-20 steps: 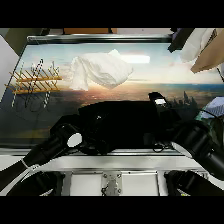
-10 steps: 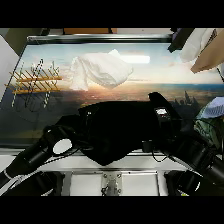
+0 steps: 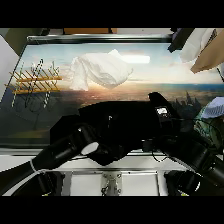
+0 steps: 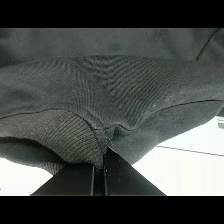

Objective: Fold the clothes and pants, and hang the long-sleeved shirts on hangers.

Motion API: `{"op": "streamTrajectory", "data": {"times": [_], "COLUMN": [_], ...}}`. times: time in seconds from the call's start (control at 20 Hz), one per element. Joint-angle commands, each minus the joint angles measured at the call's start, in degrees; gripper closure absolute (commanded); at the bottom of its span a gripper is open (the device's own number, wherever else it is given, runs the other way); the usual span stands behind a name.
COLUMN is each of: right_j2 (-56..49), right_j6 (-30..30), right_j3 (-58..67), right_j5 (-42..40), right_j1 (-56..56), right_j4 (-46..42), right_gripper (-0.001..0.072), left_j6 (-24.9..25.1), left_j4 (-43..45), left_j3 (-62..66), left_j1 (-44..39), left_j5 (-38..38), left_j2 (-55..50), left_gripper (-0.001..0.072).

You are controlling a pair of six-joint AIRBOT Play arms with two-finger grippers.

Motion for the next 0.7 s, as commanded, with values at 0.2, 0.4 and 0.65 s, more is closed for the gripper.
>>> {"op": "streamTrajectory", "data": {"times": [0.2,0.4,0.65], "right_j2": [3.54,4.28,3.87], "right_j6": [0.02,0.0,-5.49], "right_j3": [0.02,0.02,2.71], "right_j5": [-0.22,0.07,3.89], "right_j1": [-0.04,-0.04,-2.71], "right_j4": [-0.61,-0.52,-1.6], "right_gripper": [0.0685,0.0685,0.0685], "left_j6": [-9.29,-12.44,-10.12], "left_j4": [9.09,13.94,17.62], "left_j3": [-0.85,-0.83,1.62], "left_j1": [-5.25,-4.52,0.7], "left_j5": [-0.7,-1.66,-3.15], "left_j2": [-7.48,-9.18,-4.02], "left_gripper": [0.0088,0.0187,0.0691]}}
